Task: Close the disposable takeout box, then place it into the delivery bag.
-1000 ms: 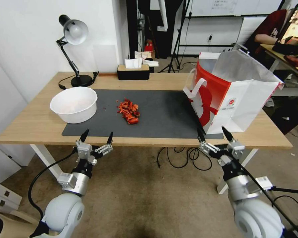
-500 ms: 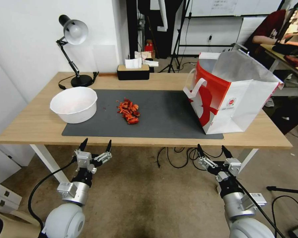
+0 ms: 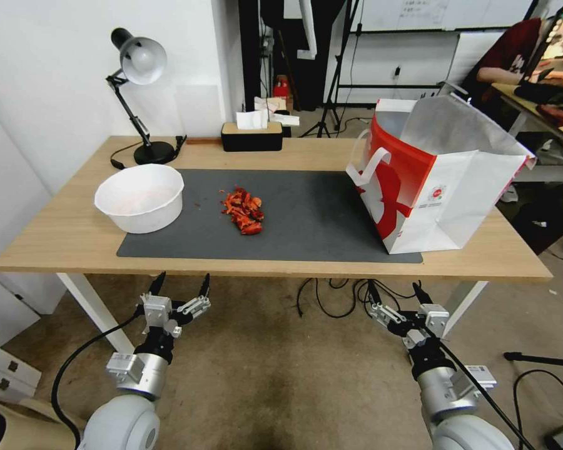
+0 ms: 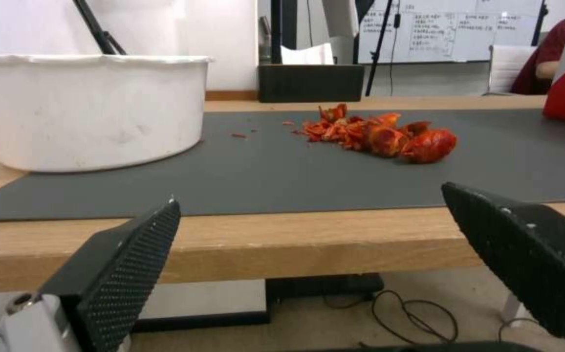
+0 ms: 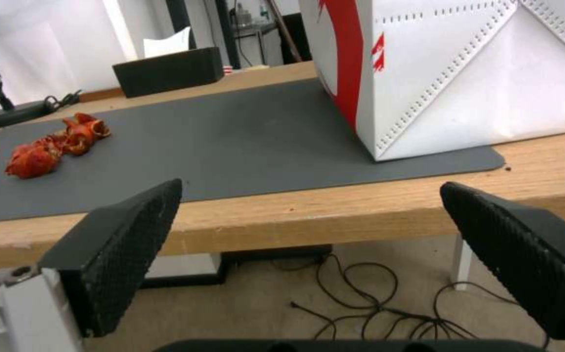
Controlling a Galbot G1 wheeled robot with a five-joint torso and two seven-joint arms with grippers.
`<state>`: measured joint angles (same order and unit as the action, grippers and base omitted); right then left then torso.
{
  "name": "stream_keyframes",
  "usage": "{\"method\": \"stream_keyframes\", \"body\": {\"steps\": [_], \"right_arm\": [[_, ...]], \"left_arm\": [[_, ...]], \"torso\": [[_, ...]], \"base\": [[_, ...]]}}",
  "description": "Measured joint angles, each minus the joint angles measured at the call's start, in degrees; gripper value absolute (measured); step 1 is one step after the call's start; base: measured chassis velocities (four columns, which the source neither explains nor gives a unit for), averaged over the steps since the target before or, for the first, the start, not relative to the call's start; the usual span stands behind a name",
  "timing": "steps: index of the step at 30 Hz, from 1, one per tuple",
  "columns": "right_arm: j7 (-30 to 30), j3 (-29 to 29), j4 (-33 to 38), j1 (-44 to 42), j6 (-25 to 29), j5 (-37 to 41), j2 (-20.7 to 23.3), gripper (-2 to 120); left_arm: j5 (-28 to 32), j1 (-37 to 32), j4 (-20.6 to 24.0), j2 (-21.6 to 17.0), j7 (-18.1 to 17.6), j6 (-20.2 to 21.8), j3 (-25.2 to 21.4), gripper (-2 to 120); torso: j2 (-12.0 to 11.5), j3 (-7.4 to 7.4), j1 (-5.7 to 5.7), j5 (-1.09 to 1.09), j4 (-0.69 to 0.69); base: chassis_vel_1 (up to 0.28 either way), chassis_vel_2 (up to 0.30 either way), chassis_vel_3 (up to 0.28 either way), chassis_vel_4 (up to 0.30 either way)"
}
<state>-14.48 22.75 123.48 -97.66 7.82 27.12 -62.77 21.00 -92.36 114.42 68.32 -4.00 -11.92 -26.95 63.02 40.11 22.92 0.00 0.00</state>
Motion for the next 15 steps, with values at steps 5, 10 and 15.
{"method": "stream_keyframes", "body": {"steps": [5, 10, 15], "right_arm": [[0.0, 0.0, 0.0, 0.0, 0.0, 0.0, 0.0, 100], [0.1, 0.0, 0.0, 0.1, 0.0, 0.0, 0.0, 100], [0.1, 0.0, 0.0, 0.1, 0.0, 0.0, 0.0, 100]], "left_arm": [[0.0, 0.0, 0.0, 0.0, 0.0, 0.0, 0.0, 100], [0.0, 0.1, -0.1, 0.0, 0.0, 0.0, 0.0, 100], [0.0, 0.1, -0.1, 0.0, 0.0, 0.0, 0.0, 100]], "torso": [[0.0, 0.0, 0.0, 0.0, 0.0], [0.0, 0.0, 0.0, 0.0, 0.0], [0.0, 0.0, 0.0, 0.0, 0.0]], "base": [[0.0, 0.0, 0.0, 0.0], [0.0, 0.0, 0.0, 0.0], [0.0, 0.0, 0.0, 0.0]]}}
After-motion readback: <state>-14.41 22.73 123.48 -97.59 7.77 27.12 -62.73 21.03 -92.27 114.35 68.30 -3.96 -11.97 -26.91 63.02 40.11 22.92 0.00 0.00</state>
